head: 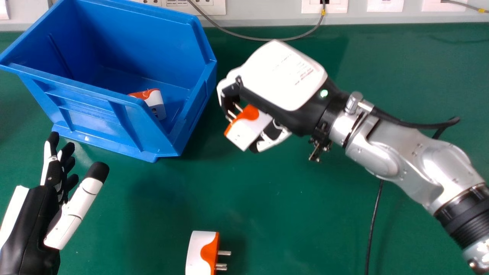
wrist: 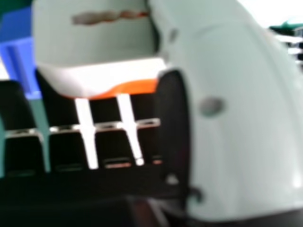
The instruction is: Pick all objects and put in blue box
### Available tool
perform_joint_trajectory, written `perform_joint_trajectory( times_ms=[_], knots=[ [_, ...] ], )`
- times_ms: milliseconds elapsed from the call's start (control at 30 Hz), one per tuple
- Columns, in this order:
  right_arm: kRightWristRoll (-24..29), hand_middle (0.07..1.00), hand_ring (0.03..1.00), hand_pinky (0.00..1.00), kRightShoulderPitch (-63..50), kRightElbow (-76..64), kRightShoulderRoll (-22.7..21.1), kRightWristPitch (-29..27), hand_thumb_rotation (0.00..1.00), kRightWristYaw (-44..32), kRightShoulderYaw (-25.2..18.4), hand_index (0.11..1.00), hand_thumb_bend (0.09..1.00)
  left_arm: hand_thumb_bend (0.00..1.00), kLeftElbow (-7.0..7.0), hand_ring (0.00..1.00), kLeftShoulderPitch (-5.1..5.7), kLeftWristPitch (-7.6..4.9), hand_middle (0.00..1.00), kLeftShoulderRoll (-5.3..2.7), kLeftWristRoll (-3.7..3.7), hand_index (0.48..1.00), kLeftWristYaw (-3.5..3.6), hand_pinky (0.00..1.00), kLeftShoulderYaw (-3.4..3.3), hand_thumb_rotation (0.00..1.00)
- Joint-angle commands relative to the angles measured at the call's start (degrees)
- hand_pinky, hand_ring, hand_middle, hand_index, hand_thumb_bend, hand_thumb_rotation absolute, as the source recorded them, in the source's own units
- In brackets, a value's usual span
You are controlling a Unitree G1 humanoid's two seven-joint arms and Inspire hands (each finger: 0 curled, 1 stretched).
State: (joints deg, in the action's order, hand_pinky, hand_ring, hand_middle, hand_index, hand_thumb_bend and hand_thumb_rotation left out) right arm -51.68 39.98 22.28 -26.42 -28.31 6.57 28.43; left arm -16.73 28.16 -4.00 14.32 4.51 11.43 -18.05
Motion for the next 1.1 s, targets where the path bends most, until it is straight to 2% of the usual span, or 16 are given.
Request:
perform_joint_trajectory(
  times_ms=[0, 67, 100, 300, 600, 767, 900, 1067],
  knots=[
    [1.5, 0.517, 0.429, 0.36, 4.0, -1.3, 0.8, -0.3, 0.00, 0.6, -2.0, 0.504, 0.498, 0.80, -1.39, 1.00, -0.32, 0.89, 1.00, 0.78, 0.30, 1.000, 0.35, 0.97, -0.29, 0.78],
    [1.3, 0.517, 0.427, 0.36, 6.0, -0.4, 1.7, 0.0, 0.00, 0.9, -2.0, 0.507, 0.497, 0.81, -1.90, 1.00, -0.24, 1.65, 1.00, 0.90, 0.24, 1.000, 0.45, 0.97, -0.35, 0.78],
    [1.1, 0.517, 0.427, 0.36, 7.0, 0.2, 2.1, 0.1, 0.00, 0.9, -1.9, 0.507, 0.497, 0.81, -2.09, 1.00, -0.19, 1.80, 1.00, 0.92, 0.12, 1.000, 0.47, 0.97, -0.37, 0.78],
    [-0.1, 0.516, 0.428, 0.35, 13.0, 5.4, 5.8, 1.1, 0.00, 1.5, -0.7, 0.493, 0.497, 0.82, -2.87, 1.00, 0.05, 2.49, 1.00, 0.71, 0.43, 1.000, 0.85, 0.96, -0.46, 0.76],
    [-2.8, 0.515, 0.425, 0.35, 22.4, 18.3, 12.9, 2.3, 0.00, 5.9, 2.8, 0.493, 0.497, 0.81, -2.38, 1.00, -0.06, 2.83, 1.00, 0.55, -0.25, 1.000, 0.51, 0.96, -0.45, 0.75],
    [-4.6, 0.515, 0.427, 0.34, 27.4, 24.9, 16.1, 3.7, 0.00, 9.6, 5.0, 0.491, 0.497, 0.80, -3.14, 1.00, 0.20, 3.65, 1.00, 0.41, 0.22, 1.000, 0.60, 0.96, -0.48, 0.74],
    [-6.7, 0.511, 0.432, 0.34, 31.9, 31.5, 19.5, 6.3, 0.00, 14.3, 7.4, 0.482, 0.498, 0.81, -3.31, 1.00, 0.42, 3.46, 1.00, 0.26, 0.70, 1.000, 0.83, 0.96, -0.61, 0.74],
    [-6.3, 0.496, 0.428, 0.35, 34.4, 36.4, 22.1, 7.5, 0.00, 16.8, 8.3, 0.498, 0.498, 0.81, -3.71, 1.00, 0.71, 3.49, 1.00, 0.05, 1.10, 1.000, 0.99, 0.96, -0.83, 0.74]
  ],
)
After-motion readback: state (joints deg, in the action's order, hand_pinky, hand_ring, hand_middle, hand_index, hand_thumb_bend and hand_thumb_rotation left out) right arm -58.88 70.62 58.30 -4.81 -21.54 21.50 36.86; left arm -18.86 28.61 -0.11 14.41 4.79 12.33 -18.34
